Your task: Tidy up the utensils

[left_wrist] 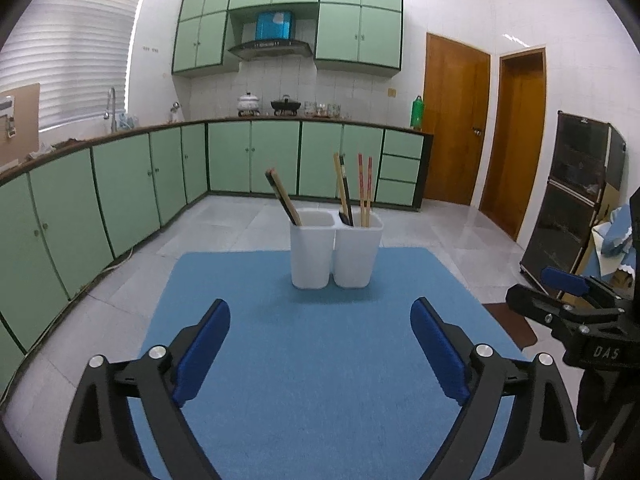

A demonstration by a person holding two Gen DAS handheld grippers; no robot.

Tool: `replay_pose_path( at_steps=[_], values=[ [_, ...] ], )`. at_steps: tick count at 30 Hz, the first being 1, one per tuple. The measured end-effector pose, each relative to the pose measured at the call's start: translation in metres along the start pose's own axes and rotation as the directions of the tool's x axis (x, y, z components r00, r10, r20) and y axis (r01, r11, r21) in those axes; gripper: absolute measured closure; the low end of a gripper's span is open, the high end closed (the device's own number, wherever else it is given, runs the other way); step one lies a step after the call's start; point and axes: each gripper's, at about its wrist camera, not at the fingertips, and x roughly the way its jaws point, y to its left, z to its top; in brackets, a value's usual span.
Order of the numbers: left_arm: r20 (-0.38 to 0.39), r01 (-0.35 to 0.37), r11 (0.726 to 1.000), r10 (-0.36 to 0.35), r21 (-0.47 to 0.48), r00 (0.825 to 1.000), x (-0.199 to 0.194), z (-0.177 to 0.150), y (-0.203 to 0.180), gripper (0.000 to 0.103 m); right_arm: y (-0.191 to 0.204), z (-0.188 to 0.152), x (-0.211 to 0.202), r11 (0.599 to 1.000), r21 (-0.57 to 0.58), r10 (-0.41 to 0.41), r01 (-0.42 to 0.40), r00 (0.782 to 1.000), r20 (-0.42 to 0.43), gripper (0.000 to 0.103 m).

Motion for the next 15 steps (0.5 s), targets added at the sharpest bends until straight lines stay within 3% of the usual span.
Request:
replay_pose_path(
  at_steps=[15],
  values=[
    [0.063,-0.013,1.0,0.012,0.002,0.998,-0.031,0.009,-0.002,0.007,0.015,0.011,-0.028,0.999,-0.028,0.043,-0.042,0.998,0.048,0.006]
  ],
)
